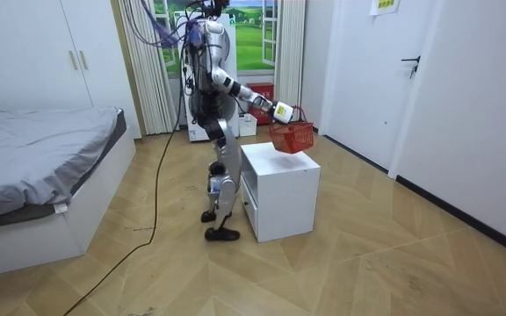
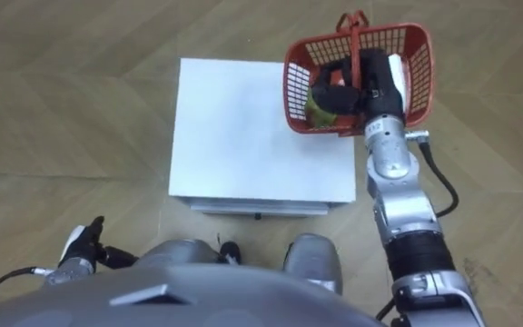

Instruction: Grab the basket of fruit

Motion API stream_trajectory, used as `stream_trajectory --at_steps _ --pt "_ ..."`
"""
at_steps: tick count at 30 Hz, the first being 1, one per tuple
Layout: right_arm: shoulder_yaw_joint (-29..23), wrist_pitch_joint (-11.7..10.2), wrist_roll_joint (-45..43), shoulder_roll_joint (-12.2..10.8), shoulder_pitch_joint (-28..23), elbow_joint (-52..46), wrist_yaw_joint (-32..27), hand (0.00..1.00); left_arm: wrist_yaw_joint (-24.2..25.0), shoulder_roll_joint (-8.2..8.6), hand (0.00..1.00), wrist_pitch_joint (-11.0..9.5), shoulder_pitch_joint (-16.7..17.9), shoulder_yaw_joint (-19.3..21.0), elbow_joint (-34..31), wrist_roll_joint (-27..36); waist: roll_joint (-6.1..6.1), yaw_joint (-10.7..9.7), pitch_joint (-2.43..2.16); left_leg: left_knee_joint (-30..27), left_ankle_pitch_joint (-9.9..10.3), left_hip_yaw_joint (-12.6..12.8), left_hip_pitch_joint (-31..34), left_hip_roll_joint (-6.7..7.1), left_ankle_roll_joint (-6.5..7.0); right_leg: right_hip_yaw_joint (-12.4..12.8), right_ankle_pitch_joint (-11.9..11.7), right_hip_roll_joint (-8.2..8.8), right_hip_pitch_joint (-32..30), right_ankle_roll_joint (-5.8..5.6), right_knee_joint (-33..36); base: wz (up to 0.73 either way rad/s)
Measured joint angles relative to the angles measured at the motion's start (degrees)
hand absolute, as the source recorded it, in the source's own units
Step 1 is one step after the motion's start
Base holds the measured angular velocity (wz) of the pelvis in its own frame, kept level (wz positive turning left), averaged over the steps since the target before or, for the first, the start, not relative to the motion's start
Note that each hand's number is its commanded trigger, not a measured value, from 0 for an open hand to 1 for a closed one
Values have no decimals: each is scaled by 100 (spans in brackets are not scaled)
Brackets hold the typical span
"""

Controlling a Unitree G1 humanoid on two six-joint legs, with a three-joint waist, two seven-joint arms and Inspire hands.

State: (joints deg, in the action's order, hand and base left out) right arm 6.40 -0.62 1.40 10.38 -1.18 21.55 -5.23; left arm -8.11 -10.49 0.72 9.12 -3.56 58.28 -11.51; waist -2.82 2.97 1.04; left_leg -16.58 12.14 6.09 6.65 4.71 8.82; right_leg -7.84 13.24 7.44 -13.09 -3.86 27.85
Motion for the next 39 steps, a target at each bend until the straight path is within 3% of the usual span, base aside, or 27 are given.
stream_trajectory --at_steps 2,9,17,19,20,29,39 --pt "97 10 -79 15 -7 12 117 100 4 31 0 6 -9 -25 -10 -42 6 29 -35 53 1 -60 4 47 -9 15 -446 -161 69 114 -732 19" --pt "436 11 -187 14 123 57 380 100 -16 43 0 -64 -14 -27 158 -208 49 292 -40 346 -10 -141 -287 -66 -77 -116 -607 -358 566 150 -1422 5" --pt "612 12 27 -104 545 799 367 100 -19 102 0 396 215 -125 356 -847 38 399 -12 410 -6 -246 -319 -88 -84 -351 -734 -400 821 140 -1824 10" --pt "657 12 91 -113 546 815 342 58 -17 102 0 460 242 -127 356 -896 50 399 -4 415 -6 -299 -298 -85 -84 -393 -734 -394 812 139 -1823 12" --pt "670 12 102 -119 546 816 342 0 -16 103 0 496 241 -127 356 -913 53 400 -3 416 -6 -315 -284 -85 -84 -408 -734 -387 806 139 -1822 10" --pt "704 12 130 -230 548 814 411 0 100 198 0 630 262 -178 297 -955 134 369 -12 457 -2 -386 -235 -84 -90 -521 -734 -393 797 139 -1822 5" --pt "743 -72 20 -248 495 813 535 0 219 211 0 613 291 -221 236 -957 158 353 -36 441 -2 -357 -280 -85 -90 -479 -733 -393 812 140 -1821 0"
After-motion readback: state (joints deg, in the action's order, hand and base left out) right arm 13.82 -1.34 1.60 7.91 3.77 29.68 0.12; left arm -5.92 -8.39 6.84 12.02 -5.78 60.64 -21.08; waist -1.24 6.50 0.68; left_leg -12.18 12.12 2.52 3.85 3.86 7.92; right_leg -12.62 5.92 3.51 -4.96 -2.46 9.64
